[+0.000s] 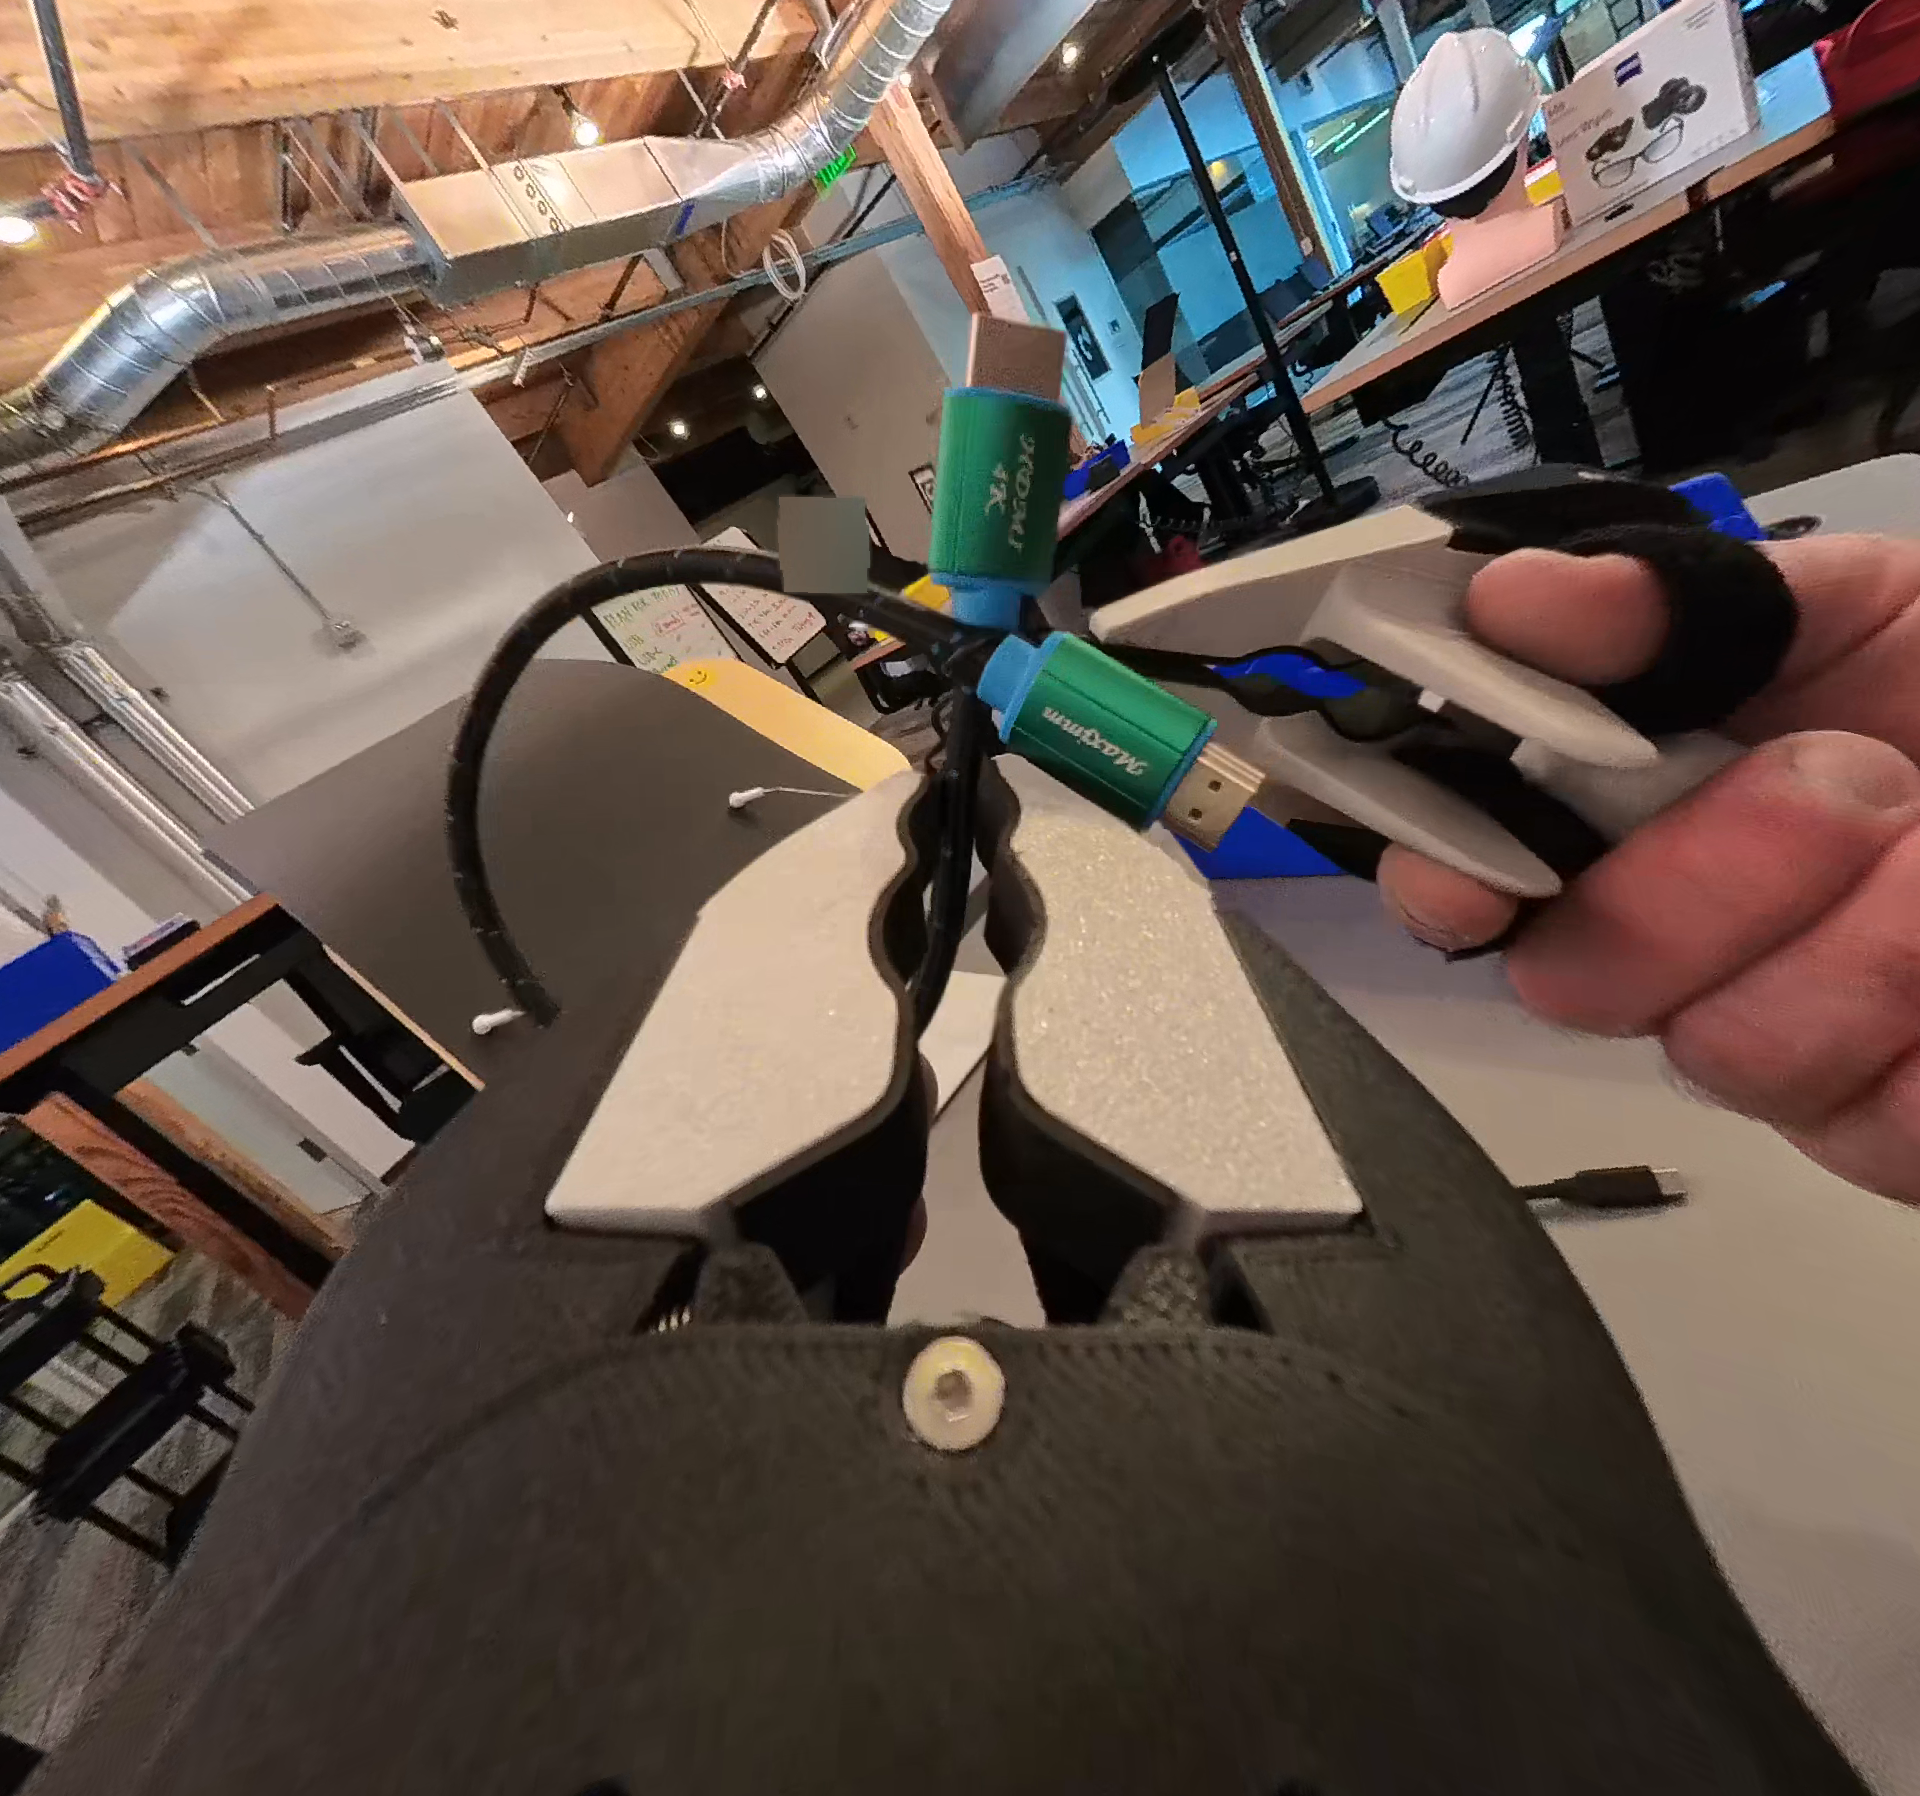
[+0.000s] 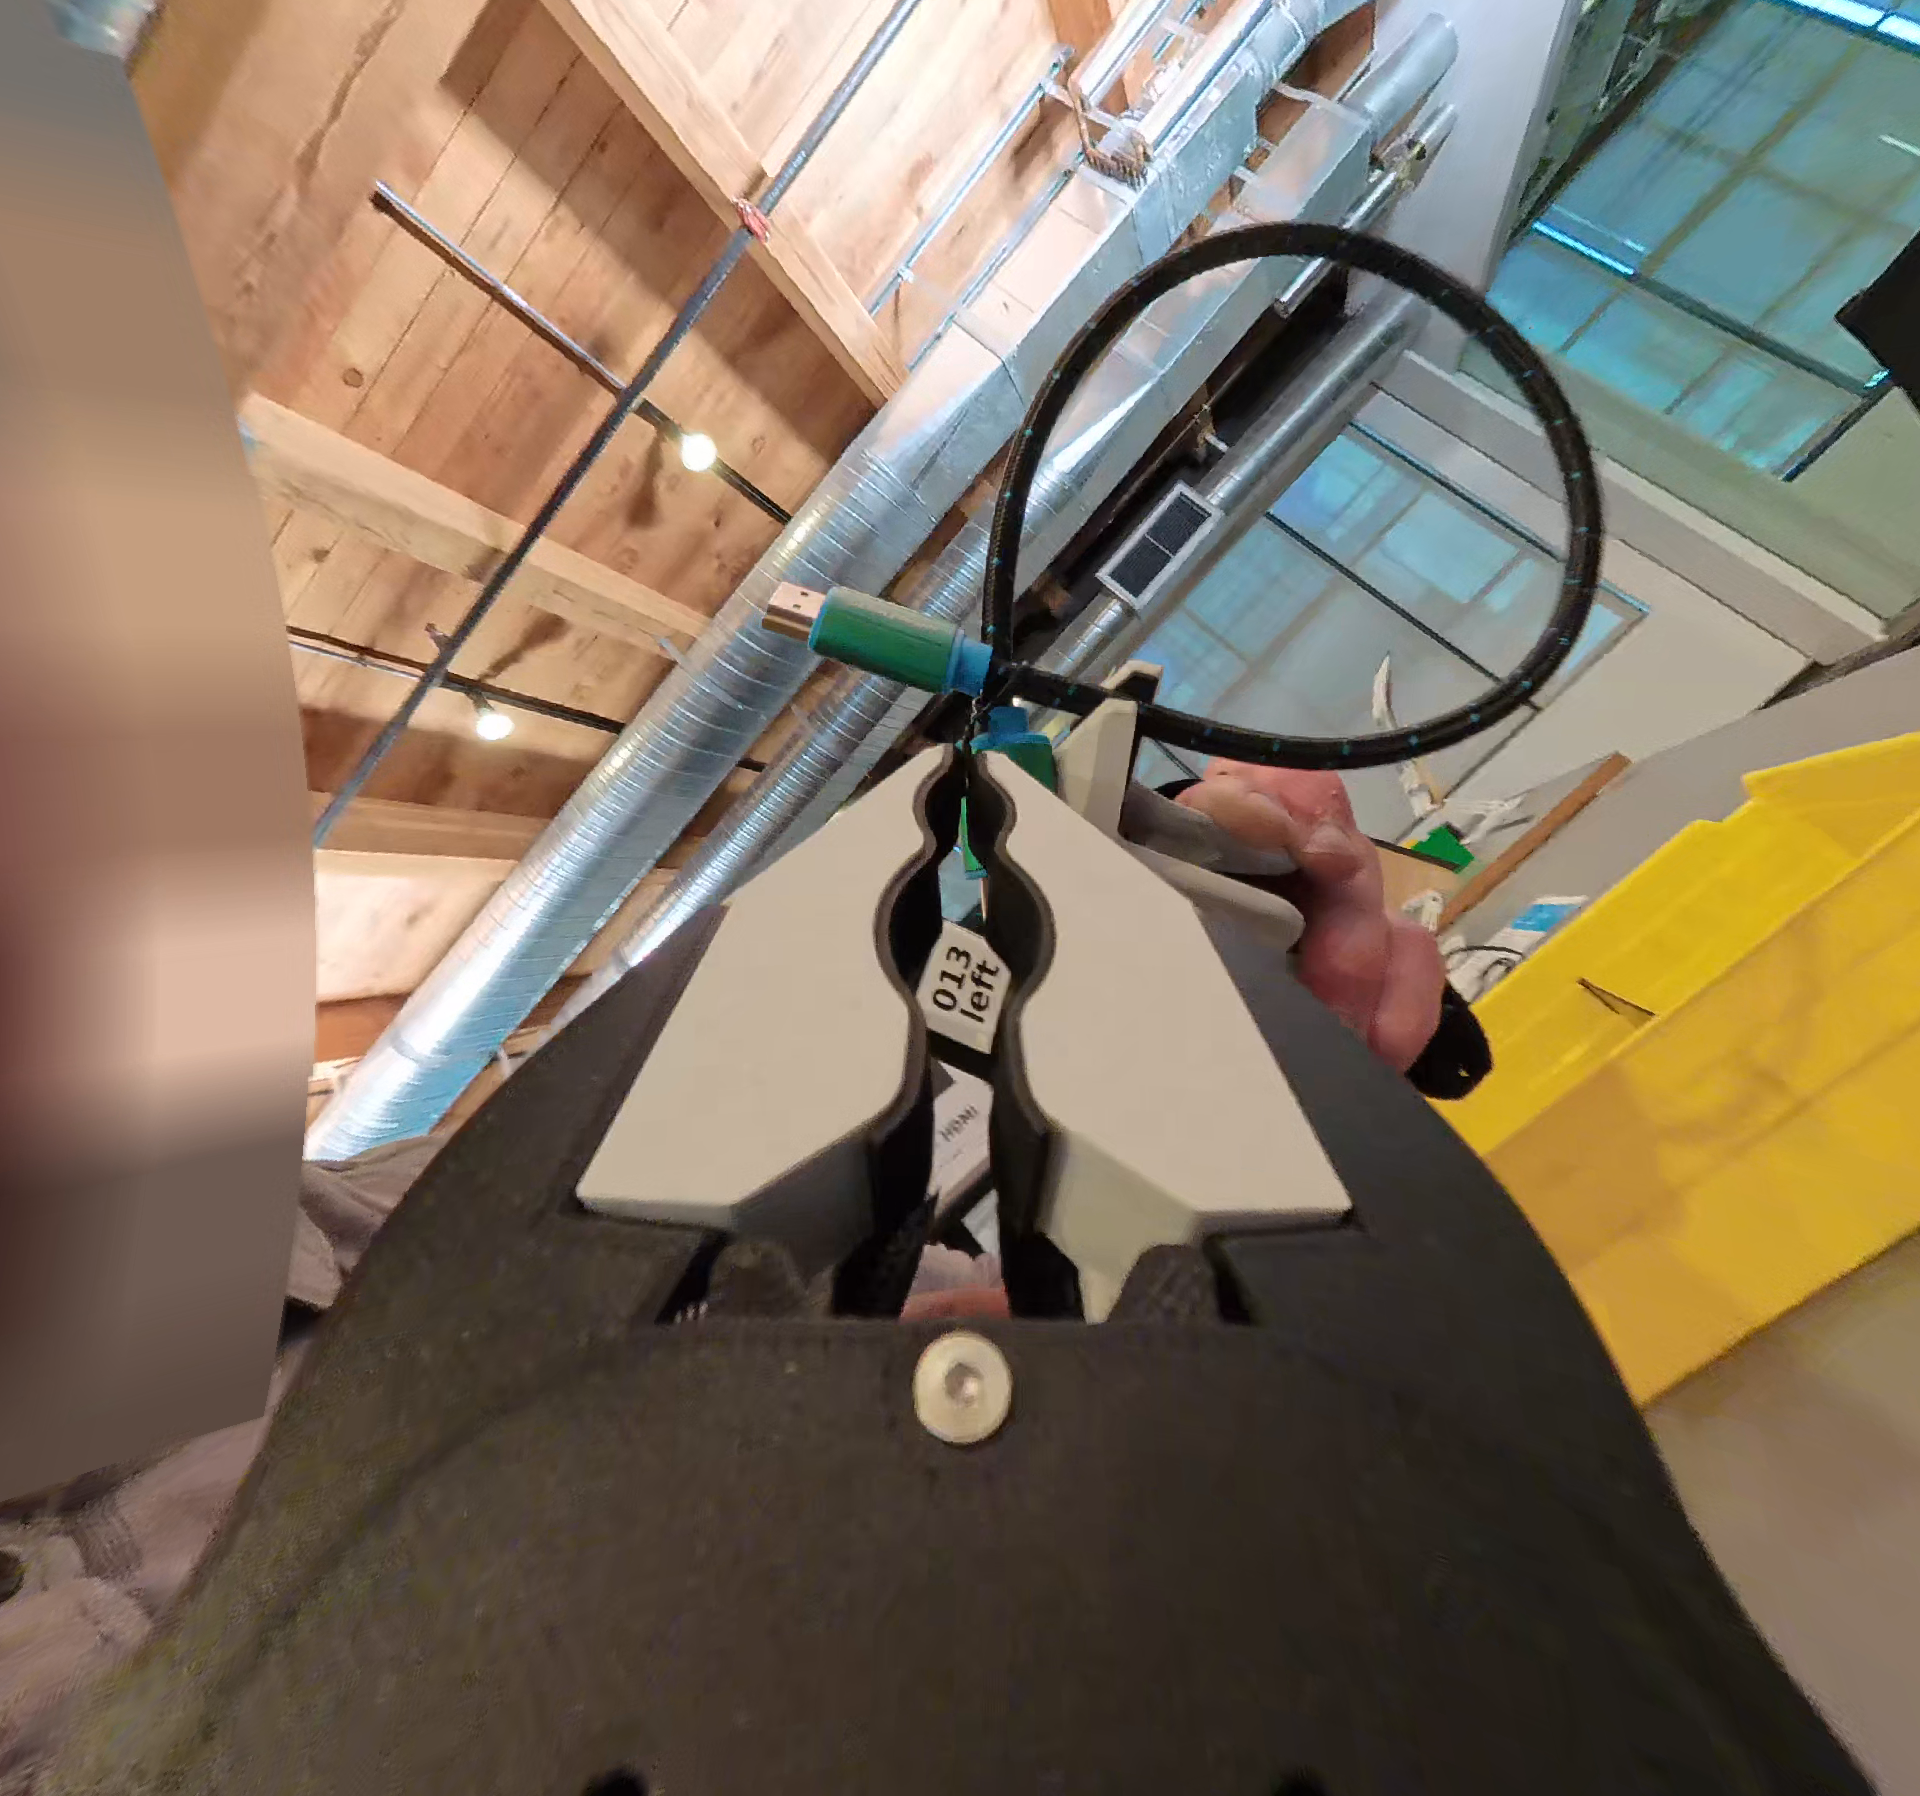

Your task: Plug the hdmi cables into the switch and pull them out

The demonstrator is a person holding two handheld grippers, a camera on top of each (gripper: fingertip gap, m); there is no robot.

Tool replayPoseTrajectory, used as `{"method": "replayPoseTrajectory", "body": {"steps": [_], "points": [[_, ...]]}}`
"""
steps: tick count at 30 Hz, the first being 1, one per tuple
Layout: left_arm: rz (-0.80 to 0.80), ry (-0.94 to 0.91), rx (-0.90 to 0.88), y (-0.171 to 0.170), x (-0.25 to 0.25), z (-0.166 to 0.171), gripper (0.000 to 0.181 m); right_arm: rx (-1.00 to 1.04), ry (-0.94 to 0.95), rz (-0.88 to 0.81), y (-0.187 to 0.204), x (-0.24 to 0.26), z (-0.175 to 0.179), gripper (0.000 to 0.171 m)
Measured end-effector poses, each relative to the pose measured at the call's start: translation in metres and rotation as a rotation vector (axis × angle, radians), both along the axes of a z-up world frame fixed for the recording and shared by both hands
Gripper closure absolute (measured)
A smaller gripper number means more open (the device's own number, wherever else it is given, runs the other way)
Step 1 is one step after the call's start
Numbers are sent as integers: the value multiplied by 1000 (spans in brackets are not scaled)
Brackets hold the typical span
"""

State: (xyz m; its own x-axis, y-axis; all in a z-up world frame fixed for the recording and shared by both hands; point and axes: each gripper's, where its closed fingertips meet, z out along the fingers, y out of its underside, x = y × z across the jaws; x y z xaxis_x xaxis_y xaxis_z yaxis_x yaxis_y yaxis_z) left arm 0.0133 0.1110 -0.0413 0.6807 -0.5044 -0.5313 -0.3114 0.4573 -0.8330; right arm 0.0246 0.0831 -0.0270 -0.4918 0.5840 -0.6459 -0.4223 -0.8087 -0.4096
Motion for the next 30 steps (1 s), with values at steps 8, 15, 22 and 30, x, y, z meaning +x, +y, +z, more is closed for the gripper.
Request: {"method": "replayPoseTrajectory", "body": {"steps": [8, 15, 22, 30], "points": [[7, 68, 32, 0, 1, -4, 176, 471, -360, -361, 6, 4, -4, 163], [-16, 112, 12, -1, 5, -8, 176, 1085, -707, -841, 12, 21, 2, 163], [-38, 169, -41, 0, 9, -16, 176, 1641, -962, -1075, 7, 17, -14, 156], [-69, 273, -82, -2, 14, -27, 176, 1890, -1080, -1143, 12, 12, -27, 160]]}}
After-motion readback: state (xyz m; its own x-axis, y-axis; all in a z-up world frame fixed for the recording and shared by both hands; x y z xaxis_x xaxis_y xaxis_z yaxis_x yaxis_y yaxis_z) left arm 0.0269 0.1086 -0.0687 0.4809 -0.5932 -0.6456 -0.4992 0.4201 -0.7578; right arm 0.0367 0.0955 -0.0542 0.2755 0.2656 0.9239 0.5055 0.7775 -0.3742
